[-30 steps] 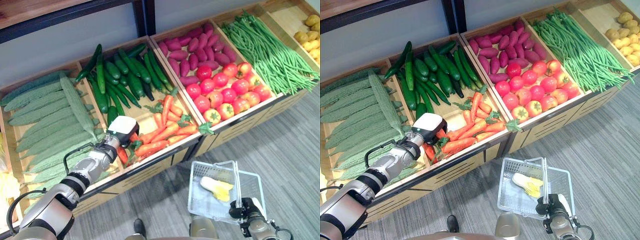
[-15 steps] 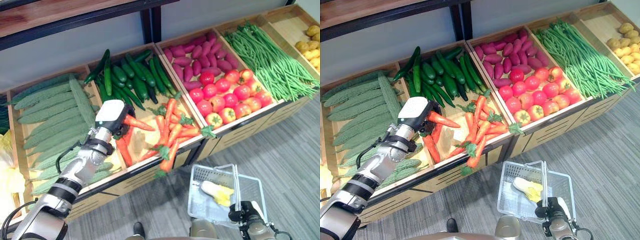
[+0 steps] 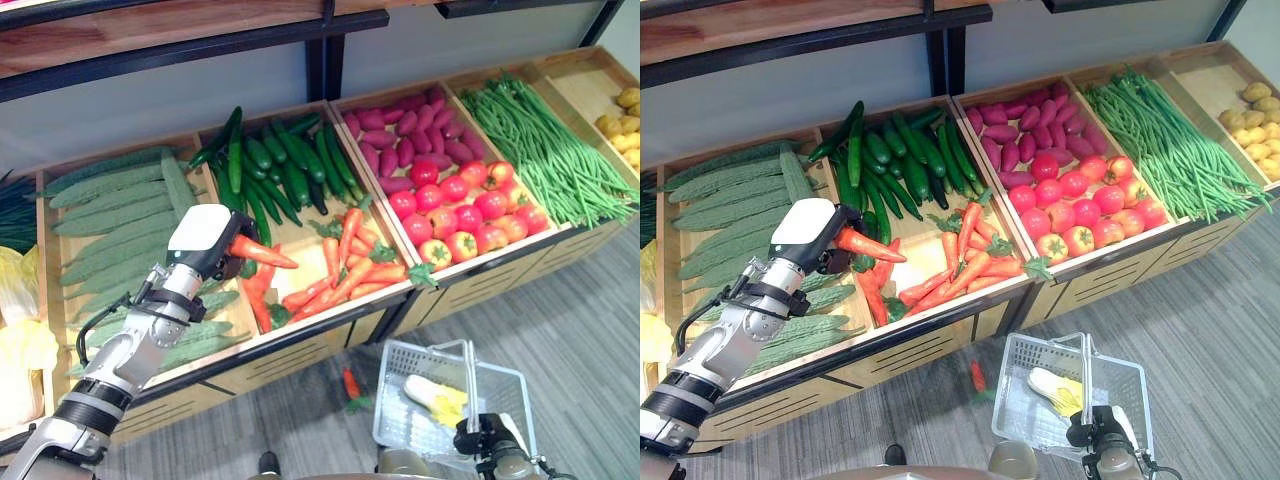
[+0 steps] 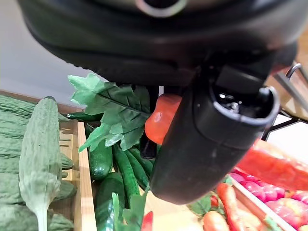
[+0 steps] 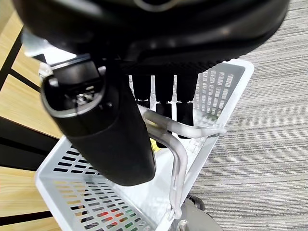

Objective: Get the vegetables into the basket

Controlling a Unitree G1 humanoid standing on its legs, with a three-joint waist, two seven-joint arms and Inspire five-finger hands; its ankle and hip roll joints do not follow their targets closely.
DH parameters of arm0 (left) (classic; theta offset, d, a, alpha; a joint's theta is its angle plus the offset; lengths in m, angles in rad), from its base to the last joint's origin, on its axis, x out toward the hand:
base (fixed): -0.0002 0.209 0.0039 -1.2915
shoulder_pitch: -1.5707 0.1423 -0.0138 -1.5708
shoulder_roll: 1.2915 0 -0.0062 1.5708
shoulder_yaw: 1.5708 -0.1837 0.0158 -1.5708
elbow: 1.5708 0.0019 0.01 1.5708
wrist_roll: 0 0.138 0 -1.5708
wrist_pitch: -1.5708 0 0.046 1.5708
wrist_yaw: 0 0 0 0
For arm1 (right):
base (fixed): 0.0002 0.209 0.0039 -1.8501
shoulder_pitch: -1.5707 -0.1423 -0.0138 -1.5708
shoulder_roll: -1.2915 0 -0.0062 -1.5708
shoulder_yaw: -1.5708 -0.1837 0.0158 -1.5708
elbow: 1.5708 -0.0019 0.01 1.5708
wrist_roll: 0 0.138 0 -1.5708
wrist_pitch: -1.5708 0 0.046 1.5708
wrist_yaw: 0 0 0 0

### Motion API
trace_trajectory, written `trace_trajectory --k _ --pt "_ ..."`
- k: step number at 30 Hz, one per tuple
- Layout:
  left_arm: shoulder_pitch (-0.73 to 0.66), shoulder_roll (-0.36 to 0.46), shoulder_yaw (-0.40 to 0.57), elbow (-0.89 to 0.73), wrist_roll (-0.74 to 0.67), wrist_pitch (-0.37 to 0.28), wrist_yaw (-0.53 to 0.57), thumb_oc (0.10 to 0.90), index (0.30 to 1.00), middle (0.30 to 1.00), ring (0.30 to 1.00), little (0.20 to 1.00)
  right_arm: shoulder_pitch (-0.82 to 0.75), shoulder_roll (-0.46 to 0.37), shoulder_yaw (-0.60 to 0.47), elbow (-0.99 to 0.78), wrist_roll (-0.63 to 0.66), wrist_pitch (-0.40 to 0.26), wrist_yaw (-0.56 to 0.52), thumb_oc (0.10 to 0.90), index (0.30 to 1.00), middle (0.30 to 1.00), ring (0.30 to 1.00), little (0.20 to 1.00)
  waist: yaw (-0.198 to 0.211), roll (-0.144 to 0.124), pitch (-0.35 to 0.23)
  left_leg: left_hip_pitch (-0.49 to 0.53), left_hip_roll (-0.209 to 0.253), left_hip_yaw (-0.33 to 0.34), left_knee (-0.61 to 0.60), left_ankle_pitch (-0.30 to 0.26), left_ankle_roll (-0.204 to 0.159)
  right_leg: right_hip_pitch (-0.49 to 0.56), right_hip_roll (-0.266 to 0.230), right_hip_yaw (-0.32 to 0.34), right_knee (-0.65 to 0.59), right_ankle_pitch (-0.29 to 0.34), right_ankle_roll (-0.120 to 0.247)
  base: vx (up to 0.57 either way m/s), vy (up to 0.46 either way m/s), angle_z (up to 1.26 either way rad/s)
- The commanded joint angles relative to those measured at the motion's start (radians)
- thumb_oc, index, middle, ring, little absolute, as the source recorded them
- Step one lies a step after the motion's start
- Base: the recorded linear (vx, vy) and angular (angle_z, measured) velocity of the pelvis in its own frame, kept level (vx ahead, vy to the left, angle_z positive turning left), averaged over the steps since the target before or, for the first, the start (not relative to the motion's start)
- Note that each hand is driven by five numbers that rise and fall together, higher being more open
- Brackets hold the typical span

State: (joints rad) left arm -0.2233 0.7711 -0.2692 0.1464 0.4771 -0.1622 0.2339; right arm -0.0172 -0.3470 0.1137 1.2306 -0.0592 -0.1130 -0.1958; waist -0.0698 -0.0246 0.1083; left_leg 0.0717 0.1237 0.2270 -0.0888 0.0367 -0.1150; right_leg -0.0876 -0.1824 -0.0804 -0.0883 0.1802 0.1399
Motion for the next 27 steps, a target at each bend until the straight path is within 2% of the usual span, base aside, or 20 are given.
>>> trace_trajectory --k 1,5,13,19,20,23,24,25,27 --pt "-0.101 0.029 0.112 -0.109 -0.207 -0.116 0.002 0.400 0.300 0.300 0.300 0.300 0.025 -0.035 0.005 0.015 0.010 -0.023 -0.007 0.400 0.300 0.300 0.300 0.300 -0.014 -0.032 -0.062 -0.017 0.007 -0.046 0.002 -0.039 0.000 0.016 -0.114 -0.060 0.001 0.000 0.096 0.00 0.000 0.00" --pt "-0.083 0.032 0.123 -0.148 -0.285 -0.140 -0.018 0.400 0.300 0.300 0.300 0.300 0.030 -0.032 0.003 0.010 0.013 -0.028 0.003 0.400 0.300 0.300 0.300 0.300 -0.012 -0.037 -0.067 -0.011 0.006 -0.048 0.002 -0.042 0.002 0.024 -0.115 -0.063 0.001 -0.002 0.097 0.01 0.004 0.01" --pt "-0.023 0.106 0.133 -0.244 -0.306 -0.155 -0.068 0.400 0.300 0.300 0.300 0.300 0.045 -0.026 -0.014 0.017 0.028 -0.030 0.012 0.400 0.300 0.300 0.300 0.300 -0.003 -0.053 -0.074 0.009 -0.004 -0.062 0.003 -0.052 0.014 0.056 -0.122 -0.073 0.001 -0.008 0.101 0.03 0.037 0.06" --pt "-0.019 0.164 0.110 -0.294 -0.327 -0.171 -0.096 0.400 0.300 0.300 0.300 0.300 0.044 -0.028 -0.039 0.016 0.039 -0.025 0.012 0.400 0.300 0.300 0.300 0.300 0.008 -0.080 -0.049 -0.022 -0.034 -0.068 0.133 -0.117 0.041 0.062 -0.152 -0.066 0.043 0.024 0.113 -0.03 0.097 0.02" --pt "-0.022 0.168 0.102 -0.295 -0.327 -0.172 -0.097 0.400 0.300 0.300 0.300 0.300 0.046 -0.028 -0.041 0.016 0.041 -0.024 0.010 0.400 0.300 0.300 0.300 0.300 0.004 -0.082 -0.048 -0.021 -0.041 -0.065 0.135 -0.122 0.046 0.058 -0.158 -0.060 0.050 0.038 0.117 -0.09 0.185 -0.02" --pt "-0.042 0.181 0.075 -0.300 -0.315 -0.187 -0.103 0.400 0.300 0.300 0.300 0.300 0.063 -0.026 -0.049 0.002 0.046 -0.024 0.013 0.400 0.300 0.300 0.300 0.300 -0.017 -0.092 -0.043 -0.022 -0.100 -0.043 0.102 -0.112 0.075 -0.013 -0.198 0.002 0.056 0.201 0.122 -0.17 0.224 -0.06" --pt "-0.039 0.187 0.081 -0.298 -0.314 -0.190 -0.101 0.400 0.300 0.300 0.300 0.300 0.064 -0.020 -0.050 -0.009 0.050 -0.026 0.012 0.400 0.300 0.300 0.300 0.300 -0.022 -0.087 -0.035 -0.032 -0.107 -0.026 0.089 -0.100 0.085 -0.050 -0.210 0.004 0.053 0.219 0.122 -0.20 0.172 -0.25" --pt "-0.038 0.188 0.082 -0.298 -0.313 -0.191 -0.101 0.400 0.300 0.300 0.300 0.300 0.065 -0.020 -0.049 -0.009 0.050 -0.025 0.012 0.400 0.300 0.300 0.300 0.300 -0.020 -0.087 -0.037 -0.032 -0.107 -0.023 0.087 -0.099 0.085 -0.054 -0.209 0.008 0.055 0.219 0.122 -0.21 0.159 -0.86" --pt "-0.001 0.195 0.120 -0.312 -0.312 -0.187 -0.102 0.400 0.300 0.300 0.300 0.300 0.069 -0.018 -0.053 -0.003 0.050 -0.028 0.013 0.400 0.300 0.300 0.300 0.300 0.007 -0.062 -0.020 -0.045 -0.101 0.023 0.077 -0.089 0.105 -0.035 -0.211 -0.117 0.154 0.085 0.112 -0.23 0.172 -1.15"
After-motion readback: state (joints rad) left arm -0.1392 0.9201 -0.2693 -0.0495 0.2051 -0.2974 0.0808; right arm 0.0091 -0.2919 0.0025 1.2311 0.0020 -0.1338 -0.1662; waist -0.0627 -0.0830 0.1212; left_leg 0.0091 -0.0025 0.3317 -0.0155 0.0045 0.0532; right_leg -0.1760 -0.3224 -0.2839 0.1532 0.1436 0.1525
